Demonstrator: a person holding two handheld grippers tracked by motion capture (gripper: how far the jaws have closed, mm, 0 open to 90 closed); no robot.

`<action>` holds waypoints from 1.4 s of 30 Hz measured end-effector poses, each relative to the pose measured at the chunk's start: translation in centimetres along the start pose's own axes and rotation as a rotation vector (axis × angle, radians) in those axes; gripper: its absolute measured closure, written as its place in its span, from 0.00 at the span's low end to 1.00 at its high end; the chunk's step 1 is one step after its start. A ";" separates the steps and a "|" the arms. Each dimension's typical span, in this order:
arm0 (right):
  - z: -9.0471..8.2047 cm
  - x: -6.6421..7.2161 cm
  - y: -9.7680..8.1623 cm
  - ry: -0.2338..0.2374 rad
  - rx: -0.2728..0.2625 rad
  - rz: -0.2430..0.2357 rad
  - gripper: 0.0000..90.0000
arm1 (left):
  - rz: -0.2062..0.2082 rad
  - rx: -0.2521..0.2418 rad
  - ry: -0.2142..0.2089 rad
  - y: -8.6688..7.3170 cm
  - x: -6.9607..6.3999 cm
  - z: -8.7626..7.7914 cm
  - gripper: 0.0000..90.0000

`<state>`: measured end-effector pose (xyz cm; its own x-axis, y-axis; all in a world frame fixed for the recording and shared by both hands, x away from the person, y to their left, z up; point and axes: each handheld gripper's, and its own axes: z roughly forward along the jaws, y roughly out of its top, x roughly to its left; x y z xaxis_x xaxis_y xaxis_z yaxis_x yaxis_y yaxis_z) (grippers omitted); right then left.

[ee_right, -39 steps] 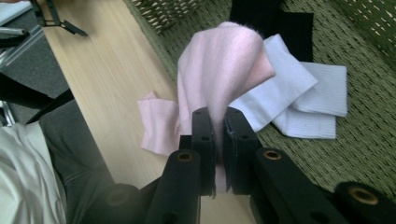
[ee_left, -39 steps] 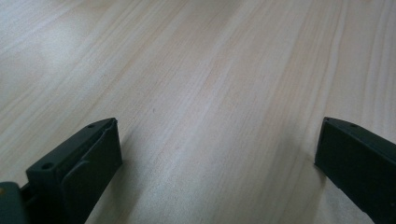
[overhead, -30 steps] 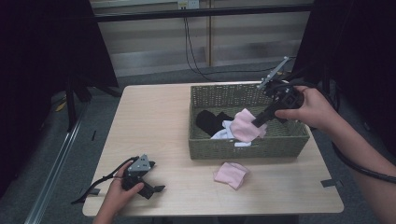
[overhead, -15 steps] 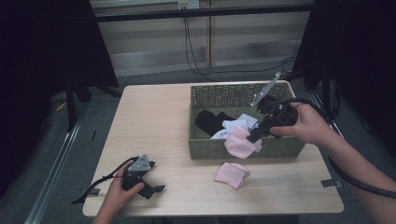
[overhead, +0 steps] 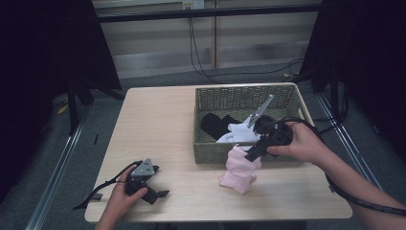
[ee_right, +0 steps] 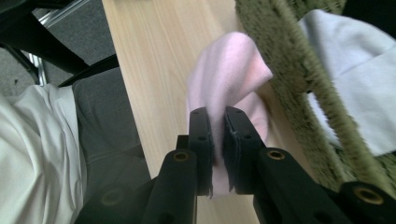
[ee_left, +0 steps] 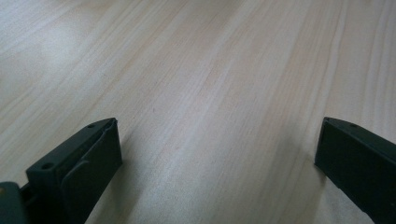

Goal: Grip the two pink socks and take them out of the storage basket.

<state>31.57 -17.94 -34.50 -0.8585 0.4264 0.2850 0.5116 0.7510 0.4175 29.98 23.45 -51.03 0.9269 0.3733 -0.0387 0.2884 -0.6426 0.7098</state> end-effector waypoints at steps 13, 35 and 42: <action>4.1 -0.2 -0.4 0.015 0.060 0.000 0.93 | 0.000 0.000 0.000 0.0 0.0 0.0 0.00; 4.0 -0.3 -2.5 -0.036 -0.008 -0.036 0.57 | 0.001 0.000 0.000 0.0 0.0 0.0 0.00; 3.6 -0.5 -3.9 -0.067 -0.041 -0.043 0.47 | 0.000 0.001 0.002 0.0 0.0 0.0 0.00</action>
<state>29.89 -19.29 -39.37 -0.8797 0.4277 0.2079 0.4736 0.7489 0.4635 29.96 23.45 -51.02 0.9265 0.3745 -0.0375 0.2887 -0.6435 0.7089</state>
